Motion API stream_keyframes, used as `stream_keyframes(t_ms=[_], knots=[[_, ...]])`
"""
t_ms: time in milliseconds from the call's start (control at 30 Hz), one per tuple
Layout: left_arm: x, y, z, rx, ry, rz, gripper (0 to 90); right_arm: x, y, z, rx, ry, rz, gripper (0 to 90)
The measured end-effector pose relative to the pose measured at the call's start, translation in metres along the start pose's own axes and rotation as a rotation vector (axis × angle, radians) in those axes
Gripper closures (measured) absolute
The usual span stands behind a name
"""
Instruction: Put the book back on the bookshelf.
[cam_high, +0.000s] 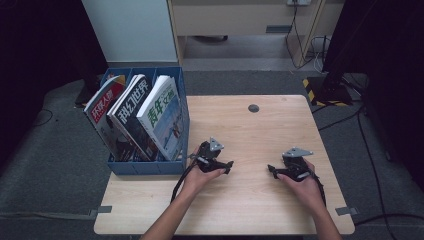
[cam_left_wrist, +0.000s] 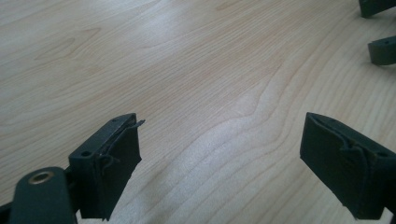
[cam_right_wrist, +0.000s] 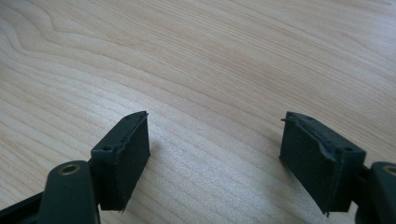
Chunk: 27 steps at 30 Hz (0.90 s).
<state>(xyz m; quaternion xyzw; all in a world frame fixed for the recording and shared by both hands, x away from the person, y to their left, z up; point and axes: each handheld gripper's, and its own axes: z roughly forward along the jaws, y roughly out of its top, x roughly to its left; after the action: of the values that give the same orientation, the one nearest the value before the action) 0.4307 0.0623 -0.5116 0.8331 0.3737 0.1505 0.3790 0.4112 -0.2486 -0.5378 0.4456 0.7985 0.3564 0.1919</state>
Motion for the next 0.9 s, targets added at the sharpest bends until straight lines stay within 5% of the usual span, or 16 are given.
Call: stream_keyframes(t_ms=[900], knots=[[0.001,-0.007,0.029,0.046,0.063,-0.018,9.2,0.000,0.000,0.001,0.005,0.000,0.003,20.8]])
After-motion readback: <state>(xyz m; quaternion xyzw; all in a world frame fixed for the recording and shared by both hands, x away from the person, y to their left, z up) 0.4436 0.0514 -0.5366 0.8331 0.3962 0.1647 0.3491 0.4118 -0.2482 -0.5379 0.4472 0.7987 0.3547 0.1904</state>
